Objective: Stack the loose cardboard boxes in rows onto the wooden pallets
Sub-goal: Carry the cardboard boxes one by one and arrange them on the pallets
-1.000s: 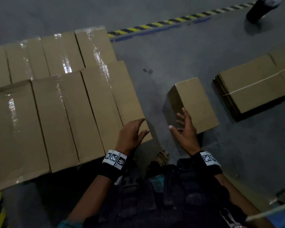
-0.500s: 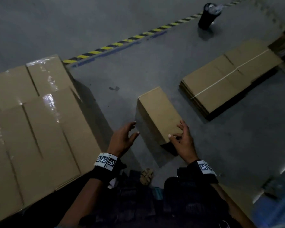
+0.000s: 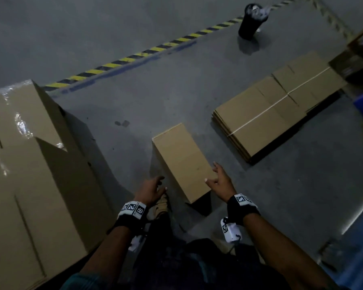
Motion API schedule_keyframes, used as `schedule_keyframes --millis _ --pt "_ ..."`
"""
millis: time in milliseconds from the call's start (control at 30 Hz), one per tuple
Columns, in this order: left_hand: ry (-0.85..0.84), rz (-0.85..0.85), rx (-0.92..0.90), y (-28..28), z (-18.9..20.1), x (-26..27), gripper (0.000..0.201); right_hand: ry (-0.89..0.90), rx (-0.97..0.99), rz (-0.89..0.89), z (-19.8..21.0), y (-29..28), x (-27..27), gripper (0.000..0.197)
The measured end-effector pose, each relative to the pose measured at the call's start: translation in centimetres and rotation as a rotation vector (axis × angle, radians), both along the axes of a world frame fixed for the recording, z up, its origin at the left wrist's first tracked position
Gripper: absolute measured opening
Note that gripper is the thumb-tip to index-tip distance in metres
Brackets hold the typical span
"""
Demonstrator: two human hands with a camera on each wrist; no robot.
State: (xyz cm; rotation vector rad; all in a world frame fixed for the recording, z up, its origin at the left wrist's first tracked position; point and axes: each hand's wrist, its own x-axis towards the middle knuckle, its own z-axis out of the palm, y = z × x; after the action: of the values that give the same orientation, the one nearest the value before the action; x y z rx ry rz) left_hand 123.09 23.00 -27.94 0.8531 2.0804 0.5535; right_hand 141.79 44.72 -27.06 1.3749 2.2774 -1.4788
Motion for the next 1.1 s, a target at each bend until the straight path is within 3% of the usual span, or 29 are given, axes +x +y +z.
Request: schedule_keyframes --millis 167,333,600,800,1000,1100 --pt "0.029 -0.030 -0.103 4.3 -3.0 -1.2 0.053 -0.092 0.019 0.039 -3.4 8.3 -1.8 0.071" --pt "0.016 0.149 -0.148 7.1 -6.7 -0.8 0.057 -0.105 0.017 0.043 -9.2 14.2 -2.7 0.068" --pt "-0.040 0.393 -0.148 10.5 -16.7 5.5 0.063 -0.146 -0.014 0.194 -20.4 20.7 -1.7 0.067" --pt "-0.104 0.532 -0.120 12.9 -25.0 10.4 0.075 -0.150 -0.029 0.272 -28.6 19.4 0.7 0.069" --pt "-0.218 0.559 -0.232 13.1 -32.6 15.1 0.087 -0.351 0.013 0.514 -36.0 16.6 6.4 0.077" --pt "-0.280 0.624 -0.218 13.1 -36.0 16.6 0.094 -0.360 0.047 0.510 -39.2 16.5 7.1 0.079"
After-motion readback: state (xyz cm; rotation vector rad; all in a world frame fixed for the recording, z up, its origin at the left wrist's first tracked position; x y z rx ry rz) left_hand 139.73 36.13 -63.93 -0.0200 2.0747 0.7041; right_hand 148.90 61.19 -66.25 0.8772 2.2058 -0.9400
